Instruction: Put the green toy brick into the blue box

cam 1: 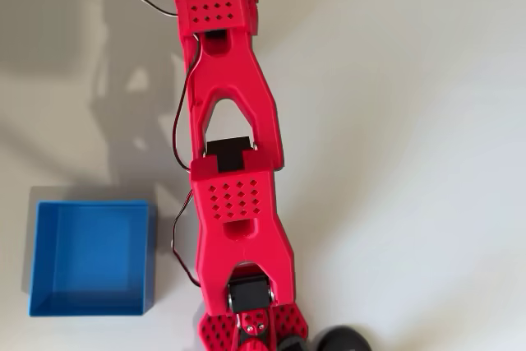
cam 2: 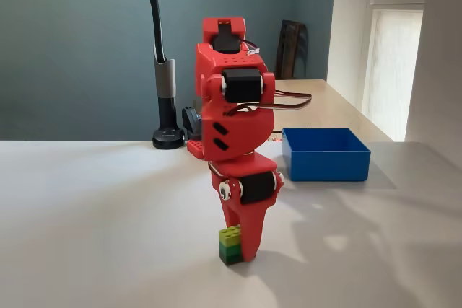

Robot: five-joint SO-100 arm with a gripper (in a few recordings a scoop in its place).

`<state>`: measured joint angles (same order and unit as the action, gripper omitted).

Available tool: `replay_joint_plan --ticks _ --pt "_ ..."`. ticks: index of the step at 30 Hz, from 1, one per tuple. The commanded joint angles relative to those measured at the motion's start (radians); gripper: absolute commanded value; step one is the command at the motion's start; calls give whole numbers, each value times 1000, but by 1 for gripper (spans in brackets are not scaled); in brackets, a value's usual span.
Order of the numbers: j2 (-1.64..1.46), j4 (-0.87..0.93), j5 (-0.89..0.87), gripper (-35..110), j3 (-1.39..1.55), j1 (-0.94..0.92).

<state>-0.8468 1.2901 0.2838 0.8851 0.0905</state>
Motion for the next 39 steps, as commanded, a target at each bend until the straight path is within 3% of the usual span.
replay_joint_plan --ticks 1,20,39 --pt "-26 3 -3 2 -64 14" --pt "-51 12 -72 0 20 28" --pt "-555 23 -80 0 364 141"
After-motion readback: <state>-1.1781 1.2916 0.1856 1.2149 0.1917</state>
